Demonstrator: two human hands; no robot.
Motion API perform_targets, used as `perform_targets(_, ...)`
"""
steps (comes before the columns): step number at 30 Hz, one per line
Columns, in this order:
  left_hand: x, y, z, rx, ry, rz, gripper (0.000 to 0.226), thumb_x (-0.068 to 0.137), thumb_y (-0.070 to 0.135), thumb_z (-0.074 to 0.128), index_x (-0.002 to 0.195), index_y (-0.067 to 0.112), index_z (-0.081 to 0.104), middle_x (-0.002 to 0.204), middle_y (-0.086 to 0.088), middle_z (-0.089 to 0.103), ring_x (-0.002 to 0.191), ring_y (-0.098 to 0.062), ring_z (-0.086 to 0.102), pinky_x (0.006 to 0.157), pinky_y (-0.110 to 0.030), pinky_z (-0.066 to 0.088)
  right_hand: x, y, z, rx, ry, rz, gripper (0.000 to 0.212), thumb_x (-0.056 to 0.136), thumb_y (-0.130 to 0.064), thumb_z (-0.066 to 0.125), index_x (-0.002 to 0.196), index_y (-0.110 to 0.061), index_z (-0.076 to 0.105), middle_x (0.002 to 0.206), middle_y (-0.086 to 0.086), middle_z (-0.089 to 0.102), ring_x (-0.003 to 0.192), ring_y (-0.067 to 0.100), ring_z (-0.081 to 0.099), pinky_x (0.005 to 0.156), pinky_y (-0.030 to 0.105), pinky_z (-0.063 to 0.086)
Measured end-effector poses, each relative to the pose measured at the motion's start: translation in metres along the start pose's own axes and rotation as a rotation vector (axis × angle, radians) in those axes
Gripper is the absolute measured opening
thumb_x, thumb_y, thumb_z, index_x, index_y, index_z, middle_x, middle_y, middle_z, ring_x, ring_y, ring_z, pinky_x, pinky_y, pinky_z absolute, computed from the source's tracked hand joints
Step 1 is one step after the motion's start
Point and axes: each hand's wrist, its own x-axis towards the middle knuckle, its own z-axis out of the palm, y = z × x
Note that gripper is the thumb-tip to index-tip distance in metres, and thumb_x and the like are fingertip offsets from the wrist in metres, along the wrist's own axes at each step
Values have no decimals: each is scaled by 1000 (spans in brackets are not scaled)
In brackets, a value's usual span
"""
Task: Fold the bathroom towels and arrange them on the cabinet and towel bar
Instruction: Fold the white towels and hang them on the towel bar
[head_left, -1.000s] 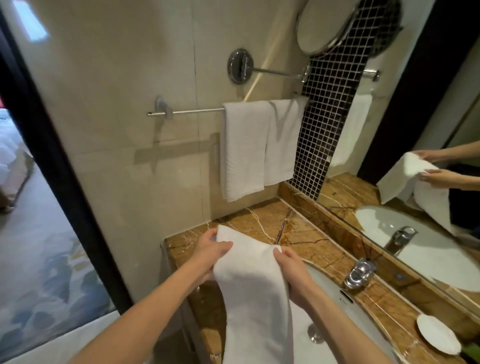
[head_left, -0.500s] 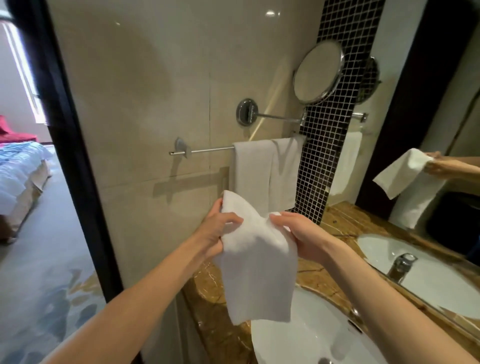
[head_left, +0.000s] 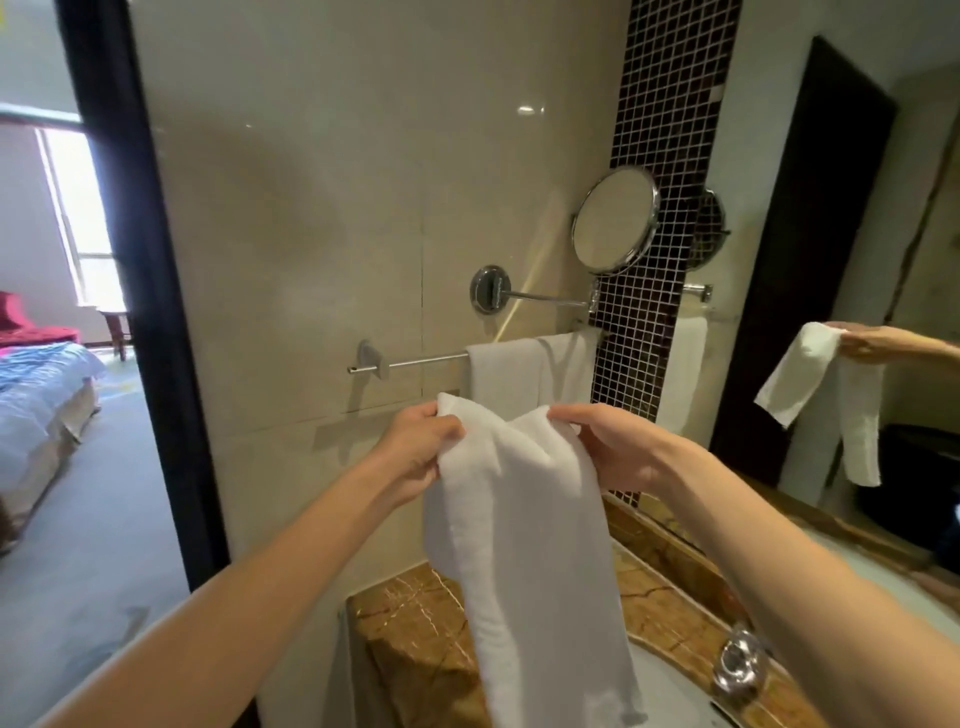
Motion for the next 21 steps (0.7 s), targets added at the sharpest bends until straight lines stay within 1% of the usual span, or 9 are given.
perform_targets(3,-2,11,3,24,20,-5,32,78,-18,35,92,-5,61,73,-12,54,60,-19,50,49,-21,44,-2,0,-2,-15,-89,48,37,89,-33,61,122,-16,58,121,13,65,109,29,63,95,44,48)
perform_targets(5,-1,20,1,71,39,-16,35,77,-19,34,64,1,59,56,-6,46,48,-14,44,43,-16,35,-4,-2,-2,12,-128,43,23,91,-26,59,110,-18,69,108,11,72,95,24,70,86,40,53)
perform_targets(7,1,29,-4,97,62,-20,52,76,-21,33,37,11,45,39,2,35,34,-9,36,37,-11,27,-7,-6,1,86,-78,17,23,92,-20,58,113,-14,65,99,12,74,85,23,71,72,36,55)
perform_targets(10,6,42,-16,140,113,-44,39,75,-20,33,51,10,37,46,-3,32,37,-12,36,39,-12,29,-10,-17,9,193,55,-59,37,90,-16,63,124,-6,55,108,13,67,90,24,66,61,33,55)
perform_targets(13,6,51,-23,183,97,-108,23,76,-14,41,68,7,45,56,-7,42,43,-15,47,42,-17,42,-13,-29,23,223,79,-139,34,91,-14,62,122,-1,56,111,14,64,89,23,65,61,32,56)
perform_targets(15,6,54,-25,235,118,-111,10,77,-5,56,78,5,52,61,-8,56,49,-17,58,49,-24,50,-13,-38,33,225,93,-184,31,92,-13,61,119,0,55,112,14,63,92,24,65,67,33,57)
perform_targets(17,9,56,-28,252,144,-94,19,74,5,71,88,3,58,77,-12,68,66,-22,67,57,-33,55,-13,-45,44,211,115,-226,27,92,-12,60,116,0,55,112,16,64,96,27,65,77,36,56)
perform_targets(19,10,59,-32,256,137,-103,25,71,11,77,90,3,63,82,-12,71,70,-23,69,55,-33,55,-13,-54,54,197,145,-271,28,92,-8,58,117,5,58,116,24,64,99,30,64,83,39,53)
perform_targets(21,10,63,-35,221,120,-103,18,72,7,75,85,3,64,77,-11,70,65,-21,67,51,-30,53,-14,-63,62,188,176,-332,25,91,-3,56,113,8,61,118,31,61,92,31,62,84,42,52)
